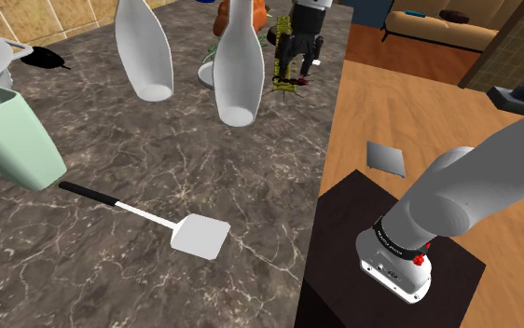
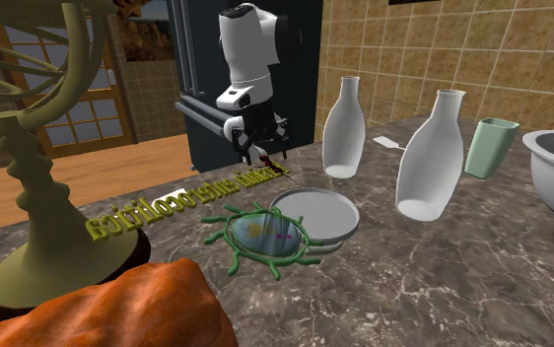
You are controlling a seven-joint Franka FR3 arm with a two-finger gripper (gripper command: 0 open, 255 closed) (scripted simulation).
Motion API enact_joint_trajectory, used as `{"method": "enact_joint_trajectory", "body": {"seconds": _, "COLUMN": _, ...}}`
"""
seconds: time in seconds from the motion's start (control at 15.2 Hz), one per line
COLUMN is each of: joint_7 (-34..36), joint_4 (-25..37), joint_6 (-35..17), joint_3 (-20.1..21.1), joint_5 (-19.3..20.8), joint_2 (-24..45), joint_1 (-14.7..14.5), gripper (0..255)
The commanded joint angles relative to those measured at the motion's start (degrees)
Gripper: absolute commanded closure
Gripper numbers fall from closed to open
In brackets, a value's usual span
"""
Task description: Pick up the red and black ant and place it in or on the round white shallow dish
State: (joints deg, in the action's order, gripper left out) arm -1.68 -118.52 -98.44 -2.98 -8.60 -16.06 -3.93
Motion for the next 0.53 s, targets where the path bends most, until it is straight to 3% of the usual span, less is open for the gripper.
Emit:
{"method": "enact_joint_trajectory", "body": {"seconds": 0.0, "joint_7": -0.1, "joint_4": -0.3, "joint_6": -1.2, "joint_3": 0.1, "joint_5": -0.3, "joint_2": 0.8, "joint_1": -0.1, "gripper": 0}}
{"method": "enact_joint_trajectory", "body": {"seconds": 0.46, "joint_7": -0.2, "joint_4": -4.5, "joint_6": -5.4, "joint_3": 0.5, "joint_5": -0.6, "joint_2": 0.8, "joint_1": -0.4, "gripper": 0}}
